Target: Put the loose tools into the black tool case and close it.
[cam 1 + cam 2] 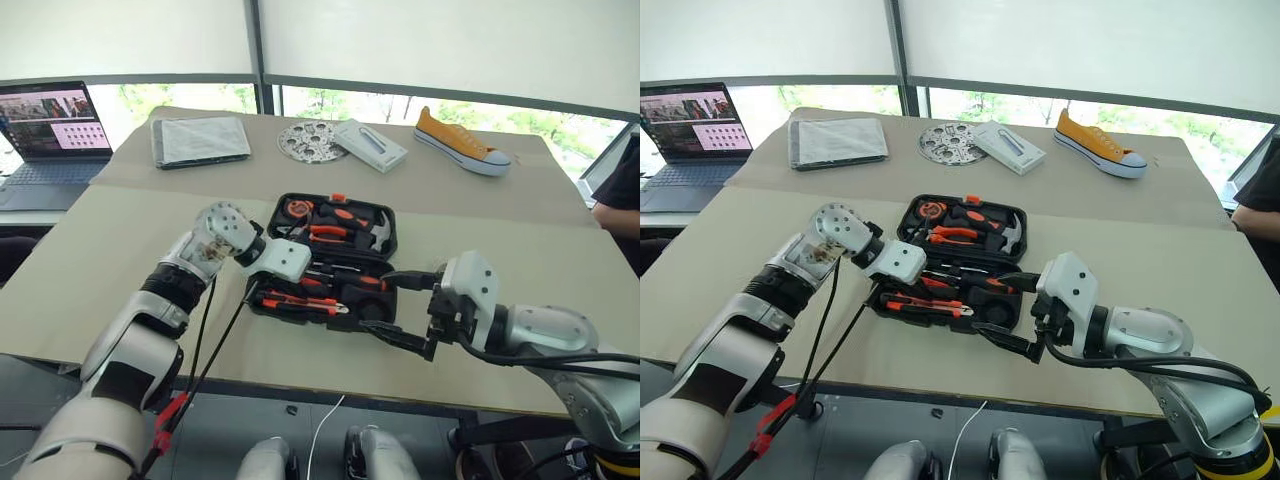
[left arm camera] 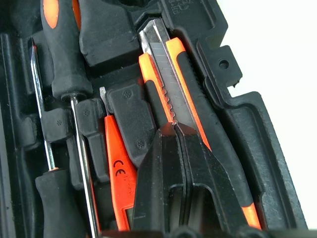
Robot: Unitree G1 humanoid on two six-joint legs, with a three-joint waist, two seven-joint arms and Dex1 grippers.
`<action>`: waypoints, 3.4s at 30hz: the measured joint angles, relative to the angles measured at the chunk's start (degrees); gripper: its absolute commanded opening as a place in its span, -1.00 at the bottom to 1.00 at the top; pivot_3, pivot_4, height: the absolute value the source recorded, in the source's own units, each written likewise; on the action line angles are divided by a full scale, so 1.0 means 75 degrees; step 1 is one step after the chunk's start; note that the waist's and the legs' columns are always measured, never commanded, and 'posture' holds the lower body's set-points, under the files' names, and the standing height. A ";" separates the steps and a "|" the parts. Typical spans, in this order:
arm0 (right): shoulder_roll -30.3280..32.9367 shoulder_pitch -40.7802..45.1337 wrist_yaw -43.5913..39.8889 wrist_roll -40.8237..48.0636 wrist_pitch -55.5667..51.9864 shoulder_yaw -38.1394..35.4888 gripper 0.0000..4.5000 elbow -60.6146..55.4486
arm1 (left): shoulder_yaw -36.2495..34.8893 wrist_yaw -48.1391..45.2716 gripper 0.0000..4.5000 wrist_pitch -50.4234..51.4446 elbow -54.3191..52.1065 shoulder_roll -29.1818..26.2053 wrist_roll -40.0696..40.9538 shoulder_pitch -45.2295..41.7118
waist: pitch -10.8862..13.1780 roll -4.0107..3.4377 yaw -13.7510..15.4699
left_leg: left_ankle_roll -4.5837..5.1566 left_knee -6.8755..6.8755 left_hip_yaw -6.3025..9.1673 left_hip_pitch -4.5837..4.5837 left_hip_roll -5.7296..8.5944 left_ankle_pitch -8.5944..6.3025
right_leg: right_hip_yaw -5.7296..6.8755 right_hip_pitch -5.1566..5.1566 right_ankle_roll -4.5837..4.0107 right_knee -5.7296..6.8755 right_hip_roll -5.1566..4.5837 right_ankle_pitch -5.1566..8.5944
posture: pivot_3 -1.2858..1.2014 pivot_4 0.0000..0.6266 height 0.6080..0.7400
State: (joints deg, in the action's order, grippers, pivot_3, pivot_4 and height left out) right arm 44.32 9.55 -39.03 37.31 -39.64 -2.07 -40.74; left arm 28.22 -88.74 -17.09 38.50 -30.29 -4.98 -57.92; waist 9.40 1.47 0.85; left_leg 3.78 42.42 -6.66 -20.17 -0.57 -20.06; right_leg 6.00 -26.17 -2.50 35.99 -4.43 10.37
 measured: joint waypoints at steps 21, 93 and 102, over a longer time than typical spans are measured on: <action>0.0021 -0.0171 -0.0042 0.0001 -0.0012 -0.0126 1.00 -0.0015 | -0.0574 -0.0311 -0.98 0.1429 -0.2022 -0.1175 0.0697 0.1262 | -0.0009 -0.0009 0.0033 | 0.0002 -0.0002 0.0000 -0.0006 0.0000 -0.0001 | 0.0004 -0.0005 -0.0001 -0.0003 0.0003 0.0002 | 0.03 -0.52 0.89; 0.0081 0.3501 -0.2013 -0.4027 0.1886 0.1947 -0.69 0.8110 | -0.3669 0.1567 1.00 0.7240 -0.6734 -0.1933 0.4875 0.3269 | -0.0018 -0.0056 -0.0210 | -0.0014 -0.0005 -0.0009 0.0000 0.0004 0.0005 | -0.0053 -0.0006 0.0040 -0.0009 -0.0004 -0.0013 | 0.03 -0.52 0.89; 0.0347 0.2749 -0.3335 -0.2333 0.1135 0.1070 -0.98 0.4855 | -0.3274 0.1150 1.00 0.6743 -0.6701 -0.2221 0.4764 0.3345 | -0.0001 -0.0085 -0.0214 | -0.0032 -0.0028 -0.0008 0.0004 -0.0015 0.0012 | -0.0050 -0.0013 0.0016 -0.0012 0.0000 -0.0001 | 0.03 -0.52 0.89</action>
State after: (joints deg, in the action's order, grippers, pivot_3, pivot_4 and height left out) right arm 46.92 30.17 -64.05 19.81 -31.13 5.96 -4.33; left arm 3.66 -80.12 33.48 -11.75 -46.95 30.75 -32.83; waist 9.40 0.83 -0.76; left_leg 3.53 42.21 -6.73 -20.14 -0.69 -19.97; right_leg 5.63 -26.27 -2.38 35.90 -4.43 10.36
